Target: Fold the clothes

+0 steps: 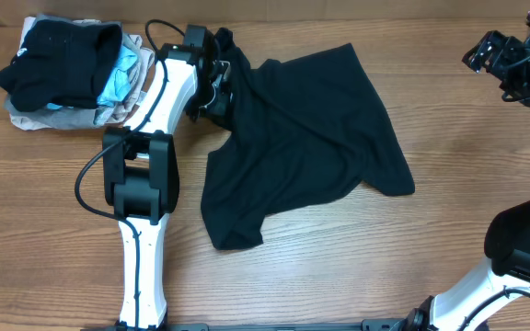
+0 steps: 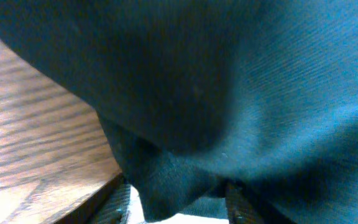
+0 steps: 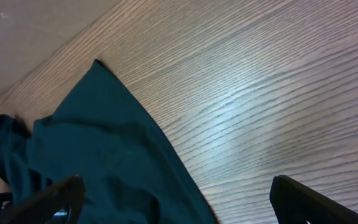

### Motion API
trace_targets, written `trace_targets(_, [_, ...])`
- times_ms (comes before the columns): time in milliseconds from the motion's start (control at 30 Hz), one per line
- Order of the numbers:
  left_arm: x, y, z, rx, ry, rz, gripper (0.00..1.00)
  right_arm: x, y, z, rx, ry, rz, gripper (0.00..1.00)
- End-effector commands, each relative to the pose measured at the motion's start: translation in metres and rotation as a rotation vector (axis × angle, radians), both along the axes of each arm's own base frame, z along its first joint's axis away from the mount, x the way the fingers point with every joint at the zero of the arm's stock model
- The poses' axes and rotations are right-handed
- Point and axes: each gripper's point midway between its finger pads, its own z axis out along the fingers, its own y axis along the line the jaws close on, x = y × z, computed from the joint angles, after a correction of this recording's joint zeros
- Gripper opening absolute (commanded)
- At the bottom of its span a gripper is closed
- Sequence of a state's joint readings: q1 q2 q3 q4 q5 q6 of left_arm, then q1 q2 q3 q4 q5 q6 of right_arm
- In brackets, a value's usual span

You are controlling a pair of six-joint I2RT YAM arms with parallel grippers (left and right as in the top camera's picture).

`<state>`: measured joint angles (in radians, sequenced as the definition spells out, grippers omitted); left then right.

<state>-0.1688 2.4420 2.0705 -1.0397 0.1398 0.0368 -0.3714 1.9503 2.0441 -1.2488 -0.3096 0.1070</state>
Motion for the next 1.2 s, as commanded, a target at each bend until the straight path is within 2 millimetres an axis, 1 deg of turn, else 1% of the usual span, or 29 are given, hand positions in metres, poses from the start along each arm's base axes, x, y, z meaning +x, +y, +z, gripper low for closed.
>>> trace_targets(0, [-0.004, -0.001, -0.001, -0.006, 0.007, -0.01, 0.47, 0.0, -0.001, 0.018, -0.024, -0.047, 0.005, 1.0])
trace_targets(167, [-0.003, -0.001, -0.002, -0.005, 0.003, -0.009, 0.44, 0.001, -0.001, 0.018, -0.025, -0.048, 0.005, 1.0])
trace_targets(233, [0.002, 0.001, -0.001, 0.006, -0.018, -0.007, 0.34, 0.0, -0.001, 0.018, -0.025, -0.048, 0.005, 1.0])
trace_targets(267, [0.005, 0.003, -0.001, 0.017, -0.029, -0.004, 0.25, 0.0, -0.001, 0.018, -0.025, -0.048, 0.005, 1.0])
trace_targets(300, [0.009, 0.007, -0.001, 0.039, -0.045, 0.004, 0.14, 0.0, -0.001, 0.018, -0.025, -0.048, 0.005, 1.0])
trace_targets(333, [0.012, 0.013, -0.001, 0.073, -0.058, 0.028, 0.06, 0.0, -0.001, 0.018, -0.025, -0.048, 0.005, 1.0])
trace_targets(400, [0.015, 0.032, 0.003, 0.158, -0.069, 0.096, 0.04, 0.001, -0.001, 0.018, -0.025, -0.048, 0.005, 1.0])
trace_targets(433, [0.016, 0.043, 0.009, 0.194, -0.073, 0.132, 0.04, 0.001, -0.001, 0.018, -0.025, -0.048, 0.005, 1.0])
trace_targets(467, [0.019, 0.052, 0.017, 0.217, -0.081, 0.157, 0.04, 0.001, -0.001, 0.018, -0.025, -0.049, 0.005, 1.0])
trace_targets(533, [0.025, 0.065, 0.036, 0.22, -0.101, 0.184, 0.04, 0.001, -0.001, 0.019, -0.026, -0.052, 0.005, 1.0])
trace_targets(567, [0.034, 0.075, 0.059, 0.214, -0.133, 0.212, 0.04, 0.002, -0.001, 0.019, -0.027, -0.055, 0.005, 1.0])
trace_targets(700, [0.054, 0.093, 0.107, 0.212, -0.239, 0.259, 0.04, 0.002, -0.001, 0.019, -0.027, -0.055, 0.005, 1.0])
trace_targets(800, [0.071, 0.108, 0.144, 0.26, -0.353, 0.3, 0.04, 0.002, -0.001, 0.019, -0.027, -0.055, 0.005, 1.0])
trace_targets(833, [0.072, 0.11, 0.15, 0.272, -0.371, 0.306, 0.04, 0.002, -0.001, 0.019, -0.027, -0.054, 0.005, 1.0])
trace_targets(867, [0.073, 0.111, 0.155, 0.275, -0.381, 0.305, 0.11, 0.002, -0.001, 0.019, -0.027, -0.055, 0.005, 1.0])
trace_targets(900, [0.073, 0.111, 0.156, 0.277, -0.38, 0.301, 0.28, 0.002, -0.001, 0.019, -0.027, -0.055, 0.005, 1.0])
trace_targets(933, [0.071, 0.111, 0.155, 0.281, -0.373, 0.298, 0.59, 0.002, -0.001, 0.019, -0.027, -0.055, 0.005, 1.0])
trace_targets(967, [0.068, 0.111, 0.154, 0.285, -0.36, 0.296, 0.78, 0.002, -0.001, 0.019, -0.027, -0.055, 0.005, 1.0])
trace_targets(1000, [0.064, 0.111, 0.151, 0.288, -0.341, 0.294, 0.9, 0.002, -0.001, 0.019, -0.026, -0.054, 0.005, 1.0])
trace_targets(1033, [0.06, 0.112, 0.149, 0.292, -0.321, 0.294, 0.99, 0.001, -0.001, 0.019, -0.026, -0.052, 0.005, 1.0])
trace_targets(1100, [0.052, 0.112, 0.15, 0.294, -0.296, 0.298, 1.0, 0.001, 0.0, 0.019, -0.024, -0.051, 0.005, 1.0])
trace_targets(1133, [0.048, 0.112, 0.153, 0.293, -0.285, 0.308, 1.0, 0.0, 0.0, 0.02, -0.024, -0.052, 0.005, 1.0])
trace_targets(1167, [0.042, 0.113, 0.16, 0.288, -0.279, 0.327, 1.0, -0.003, 0.002, 0.025, -0.018, -0.058, 0.008, 1.0])
